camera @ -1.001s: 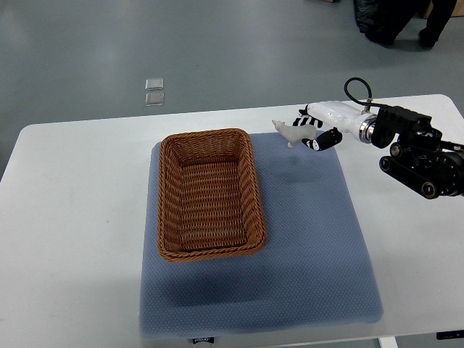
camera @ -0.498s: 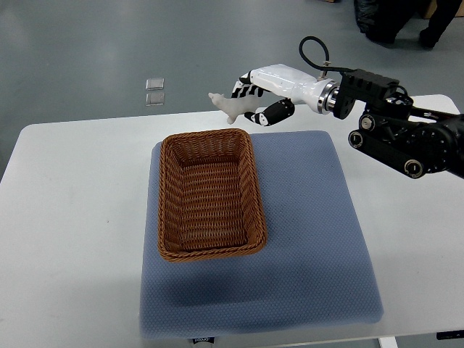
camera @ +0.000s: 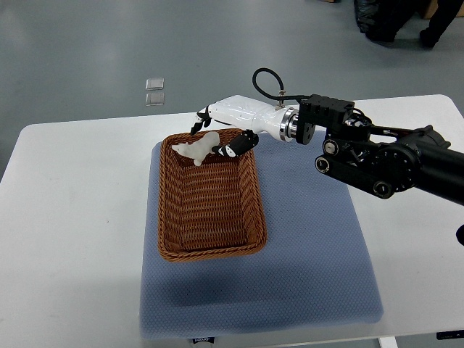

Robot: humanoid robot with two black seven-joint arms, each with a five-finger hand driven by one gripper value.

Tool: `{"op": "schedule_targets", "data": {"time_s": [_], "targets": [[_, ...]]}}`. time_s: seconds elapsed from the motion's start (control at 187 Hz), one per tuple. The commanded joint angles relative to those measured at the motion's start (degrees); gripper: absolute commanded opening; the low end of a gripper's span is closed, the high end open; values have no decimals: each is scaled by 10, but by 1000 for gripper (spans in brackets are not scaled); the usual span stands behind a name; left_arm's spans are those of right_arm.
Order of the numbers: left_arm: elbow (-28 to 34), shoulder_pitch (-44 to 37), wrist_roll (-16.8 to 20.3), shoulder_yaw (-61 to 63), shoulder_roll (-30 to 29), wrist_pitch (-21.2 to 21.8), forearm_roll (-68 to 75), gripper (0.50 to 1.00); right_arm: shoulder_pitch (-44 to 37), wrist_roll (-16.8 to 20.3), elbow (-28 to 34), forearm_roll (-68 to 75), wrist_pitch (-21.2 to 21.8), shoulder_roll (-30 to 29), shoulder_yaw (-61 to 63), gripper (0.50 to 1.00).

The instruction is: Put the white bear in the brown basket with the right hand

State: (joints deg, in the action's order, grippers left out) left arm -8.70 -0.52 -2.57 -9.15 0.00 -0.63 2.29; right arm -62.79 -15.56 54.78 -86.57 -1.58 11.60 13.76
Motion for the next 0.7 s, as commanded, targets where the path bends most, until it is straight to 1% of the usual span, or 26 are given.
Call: {"op": "schedule_targets", "data": {"time_s": [0.0, 0.139, 0.225, 0.294, 0.401, 0.551, 0.696], "targets": [[0, 0, 0, 0, 0, 0, 0, 1000, 1, 0, -1, 0, -2, 5, 1, 860], [0, 0, -1, 0, 0, 0, 0, 1000, 6, -1, -2, 3, -7, 11, 10, 866], [0, 0, 0, 0, 0, 0, 0, 1000, 8, -1, -4, 9, -31, 21, 20, 868], [0, 0, -1, 0, 0, 0, 0, 1000, 23, -1, -11, 11, -47, 30, 38, 887], [0, 0, 0, 0, 0, 0, 0, 1000, 44, 0, -20, 35, -48, 38, 75, 889], [0, 0, 0, 0, 0, 0, 0, 1000, 73, 3, -34, 125, -49, 60, 110, 893], [0, 0, 0, 0, 0, 0, 0, 1000, 91, 4, -53, 265, -49, 76, 123, 893]]}}
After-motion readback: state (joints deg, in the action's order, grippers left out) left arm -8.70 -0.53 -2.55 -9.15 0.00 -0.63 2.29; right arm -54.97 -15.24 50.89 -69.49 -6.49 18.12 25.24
